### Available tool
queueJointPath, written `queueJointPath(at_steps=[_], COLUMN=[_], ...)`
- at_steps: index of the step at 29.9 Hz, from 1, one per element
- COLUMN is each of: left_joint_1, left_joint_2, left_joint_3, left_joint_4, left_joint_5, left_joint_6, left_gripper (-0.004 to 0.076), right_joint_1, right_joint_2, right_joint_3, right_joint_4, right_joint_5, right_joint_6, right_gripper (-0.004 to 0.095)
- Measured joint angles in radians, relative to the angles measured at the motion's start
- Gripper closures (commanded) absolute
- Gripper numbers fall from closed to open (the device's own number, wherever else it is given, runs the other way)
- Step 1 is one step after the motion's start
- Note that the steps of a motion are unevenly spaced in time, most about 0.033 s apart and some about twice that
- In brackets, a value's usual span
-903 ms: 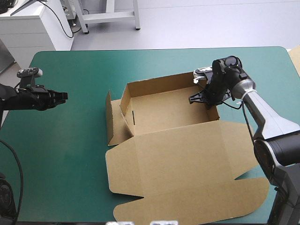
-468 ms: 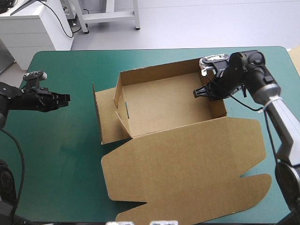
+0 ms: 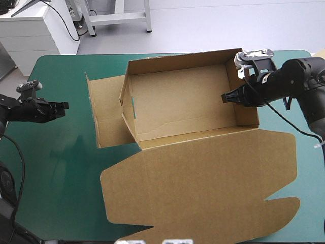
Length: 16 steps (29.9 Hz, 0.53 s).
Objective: Fold the box
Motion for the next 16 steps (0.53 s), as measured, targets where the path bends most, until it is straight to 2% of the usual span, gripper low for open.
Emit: queueJointPath(at_steps=[6,10,16], left_joint_1=[-0.021,-0.116,-0.265], left_joint_2=[0.086,0.091,0.091], left_joint_3=[0.000,0.000,0.000], left_joint_4=[-0.126,-0.198,-0.296], left_joint_5=[0.051,0.056,0.090], left_joint_6=[0.013,0.027,0.051], left_gripper=[0.0732,0.0732,0.0732], right_joint_1=[0.000,0.000,0.000], right_joint_2=[-0.001,-0.001,-0.001], right_joint_3=[0.001,0.001,0.002], right_joint_4=[0.038,0.063,0.042], right_joint_5=[-0.001,-0.004,-0.039], right_joint_6=[-0.005,-0.024,-0.030], right_gripper=[0.0929,0.0929,0.0928])
